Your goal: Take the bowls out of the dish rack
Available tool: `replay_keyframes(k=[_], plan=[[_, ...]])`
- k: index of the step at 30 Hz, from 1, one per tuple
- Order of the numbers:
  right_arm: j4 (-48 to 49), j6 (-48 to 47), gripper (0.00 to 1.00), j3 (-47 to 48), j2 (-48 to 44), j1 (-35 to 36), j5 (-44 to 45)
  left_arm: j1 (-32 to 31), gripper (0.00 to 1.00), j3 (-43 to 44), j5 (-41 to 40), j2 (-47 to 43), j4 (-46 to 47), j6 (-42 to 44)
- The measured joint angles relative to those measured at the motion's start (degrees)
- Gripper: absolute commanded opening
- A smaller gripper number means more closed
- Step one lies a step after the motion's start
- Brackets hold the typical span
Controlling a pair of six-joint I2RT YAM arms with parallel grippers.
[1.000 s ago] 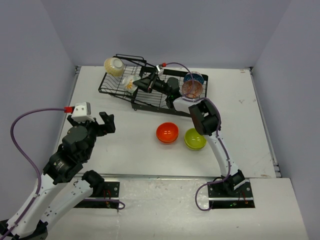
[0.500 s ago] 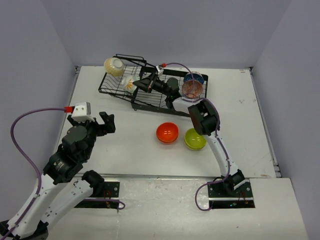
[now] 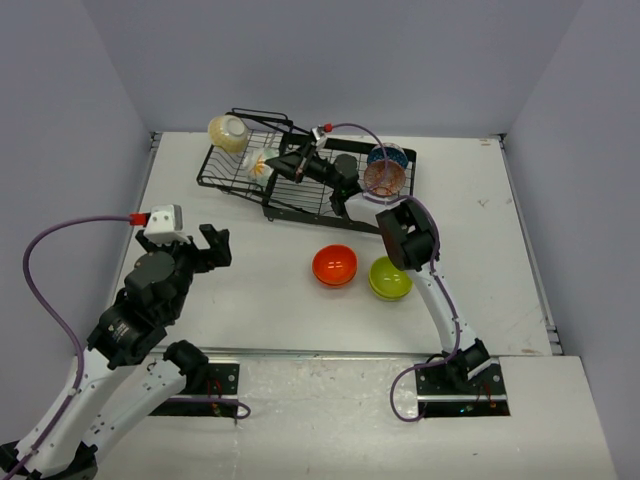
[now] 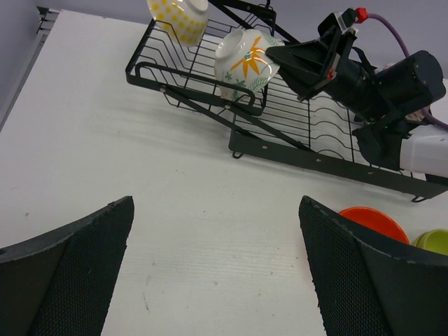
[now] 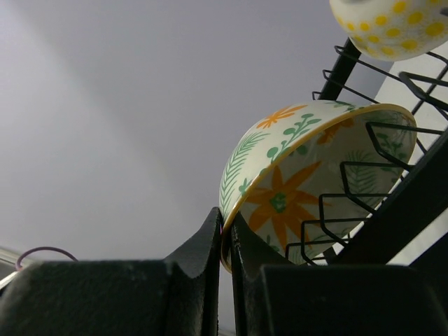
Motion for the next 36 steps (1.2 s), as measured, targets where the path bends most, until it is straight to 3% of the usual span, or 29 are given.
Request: replay_keyframes(k=[18,28,32,36], plan=[[3.4,2.7,0.0,1.8,-0.8,-0.1,-2.3,1.1,1.0,-0.1,-0.1,-0.7,0.3,0.0],[3.7,-2.4,0.0,-9.5,-15.8,-0.1,-9.0,4.1,1.0,-0.1,-0.4,-0.8,0.4,0.0],[-3.3,-11.8,0.0,-16.3,-25.0,0.2,-12.6,5.4,1.0,-0.1,-2.4,-0.8,0.3,-0.3],[-25.2,-30.3,0.0,-20.7,-35.5,2.1,-11.4,7.5,1.0,-0.1,-4.7,-1.6,-0.2,-0.8]])
